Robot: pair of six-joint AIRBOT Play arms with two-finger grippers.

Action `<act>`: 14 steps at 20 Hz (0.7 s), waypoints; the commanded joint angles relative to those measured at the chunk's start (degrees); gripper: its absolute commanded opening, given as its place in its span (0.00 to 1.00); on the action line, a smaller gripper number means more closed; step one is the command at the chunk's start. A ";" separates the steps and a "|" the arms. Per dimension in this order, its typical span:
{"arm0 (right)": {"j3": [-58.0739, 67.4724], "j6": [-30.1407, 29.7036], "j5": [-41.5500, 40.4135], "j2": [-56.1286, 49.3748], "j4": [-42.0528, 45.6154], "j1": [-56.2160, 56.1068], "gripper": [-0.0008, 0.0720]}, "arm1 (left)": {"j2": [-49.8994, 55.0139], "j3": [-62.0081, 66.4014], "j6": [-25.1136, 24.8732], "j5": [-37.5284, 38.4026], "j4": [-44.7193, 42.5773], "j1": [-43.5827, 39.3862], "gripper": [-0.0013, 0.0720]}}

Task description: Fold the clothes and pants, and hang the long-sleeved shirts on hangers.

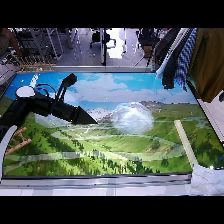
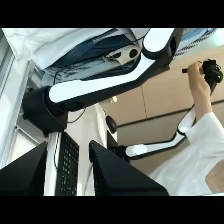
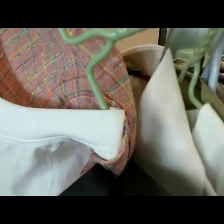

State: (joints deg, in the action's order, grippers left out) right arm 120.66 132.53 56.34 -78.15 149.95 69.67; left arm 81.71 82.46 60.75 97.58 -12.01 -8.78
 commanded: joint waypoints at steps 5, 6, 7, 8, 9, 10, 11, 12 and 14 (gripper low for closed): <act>-0.02 18.36 -7.91 -3.26 -3.08 5.70 0.04 | 0.02 0.02 1.03 0.44 0.00 -0.04 0.38; -0.02 18.36 -8.02 -3.82 -3.61 5.68 0.04 | 0.02 0.02 1.05 0.46 0.00 -0.04 0.38; -0.11 18.36 -8.44 -4.42 -4.87 5.68 0.04 | 0.02 0.02 1.22 0.48 0.00 -0.04 0.38; -0.35 18.36 -9.62 -4.66 -5.55 5.68 0.04 | 0.02 0.02 3.02 0.48 0.00 -0.02 0.38; -0.79 18.47 -11.91 -4.66 -5.46 5.68 0.04 | 0.02 0.02 4.83 0.66 0.00 -0.02 0.38; -0.85 18.71 -14.34 -4.66 -5.27 5.68 0.04 | 0.02 0.02 6.54 1.25 0.00 -0.04 0.38; -0.85 20.44 -17.35 -4.63 -4.66 5.68 0.04 | 0.02 0.02 8.09 1.70 0.00 -0.04 0.38; -0.85 22.40 -21.14 -4.59 -4.15 5.68 0.04 | 0.02 0.02 9.77 1.88 0.00 -0.02 0.38; -0.85 25.31 -26.80 -4.66 -4.07 5.70 0.04 | 0.02 0.02 10.64 2.14 0.02 0.00 0.38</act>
State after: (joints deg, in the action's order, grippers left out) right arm 119.87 153.69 38.76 -82.67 145.03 75.31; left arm 81.71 82.46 68.20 99.04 -11.99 -8.78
